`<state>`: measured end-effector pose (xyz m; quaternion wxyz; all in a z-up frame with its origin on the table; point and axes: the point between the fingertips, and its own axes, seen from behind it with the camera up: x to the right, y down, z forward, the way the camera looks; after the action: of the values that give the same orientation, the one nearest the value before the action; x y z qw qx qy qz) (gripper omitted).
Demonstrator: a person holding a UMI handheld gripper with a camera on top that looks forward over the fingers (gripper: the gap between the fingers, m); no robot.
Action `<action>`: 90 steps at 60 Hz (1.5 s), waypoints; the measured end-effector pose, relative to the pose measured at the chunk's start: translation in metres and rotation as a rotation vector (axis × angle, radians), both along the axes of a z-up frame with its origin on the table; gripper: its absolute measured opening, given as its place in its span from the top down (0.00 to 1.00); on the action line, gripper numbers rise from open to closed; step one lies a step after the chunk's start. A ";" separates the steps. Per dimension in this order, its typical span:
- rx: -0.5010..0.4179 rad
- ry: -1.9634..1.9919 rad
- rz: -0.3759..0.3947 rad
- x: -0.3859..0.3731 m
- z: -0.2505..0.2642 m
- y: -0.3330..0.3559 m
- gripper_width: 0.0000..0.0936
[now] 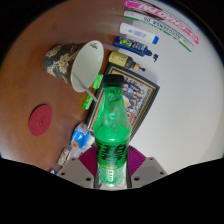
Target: Pour water
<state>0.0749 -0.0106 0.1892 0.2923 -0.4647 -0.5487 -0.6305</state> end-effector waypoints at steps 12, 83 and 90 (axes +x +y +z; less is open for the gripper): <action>-0.055 -0.071 -0.006 0.001 -0.005 -0.003 0.61; -0.001 1.997 -0.176 -0.005 -0.107 -0.008 0.60; 0.020 1.975 -0.137 -0.007 -0.107 -0.011 0.54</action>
<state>0.0683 -0.0214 0.0823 0.5855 -0.8100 -0.0251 0.0201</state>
